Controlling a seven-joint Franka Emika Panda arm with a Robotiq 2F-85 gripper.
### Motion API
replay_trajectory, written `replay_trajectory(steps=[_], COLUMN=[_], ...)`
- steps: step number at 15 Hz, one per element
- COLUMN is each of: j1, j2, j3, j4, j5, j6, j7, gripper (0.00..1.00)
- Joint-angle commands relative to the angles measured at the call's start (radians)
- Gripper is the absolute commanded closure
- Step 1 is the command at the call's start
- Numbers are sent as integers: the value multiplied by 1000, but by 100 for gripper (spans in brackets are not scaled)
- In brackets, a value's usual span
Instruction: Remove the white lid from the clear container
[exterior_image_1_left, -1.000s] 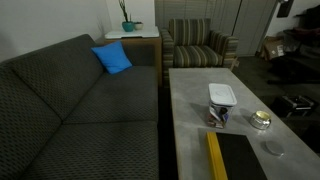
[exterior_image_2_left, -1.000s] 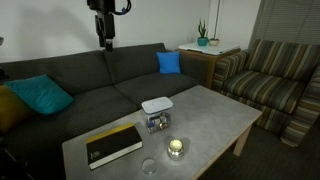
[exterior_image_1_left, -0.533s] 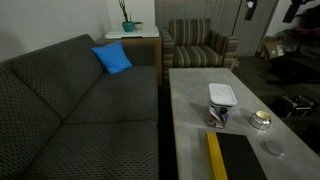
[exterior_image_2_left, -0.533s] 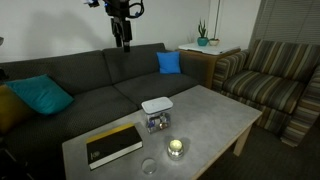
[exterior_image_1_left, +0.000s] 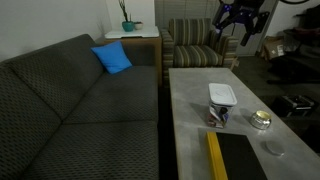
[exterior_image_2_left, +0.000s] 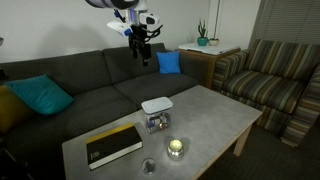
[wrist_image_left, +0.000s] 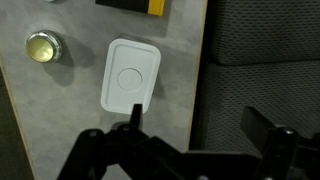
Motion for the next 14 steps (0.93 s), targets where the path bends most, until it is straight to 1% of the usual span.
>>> replay_trajectory(steps=[1, 6, 9, 11, 12, 14], j1=[18, 24, 27, 93, 108, 122], j2=[6, -10, 20, 63, 79, 146], j3=[-20, -20, -22, -111, -138, -168], j4=[5, 2, 14, 52, 72, 140], j5=[19, 18, 5, -100, -135, -179], j6=[-4, -4, 89, 157, 175, 209], j7=[-11, -9, -35, 1, 1, -17], gripper=[0, 0, 0, 0, 0, 0])
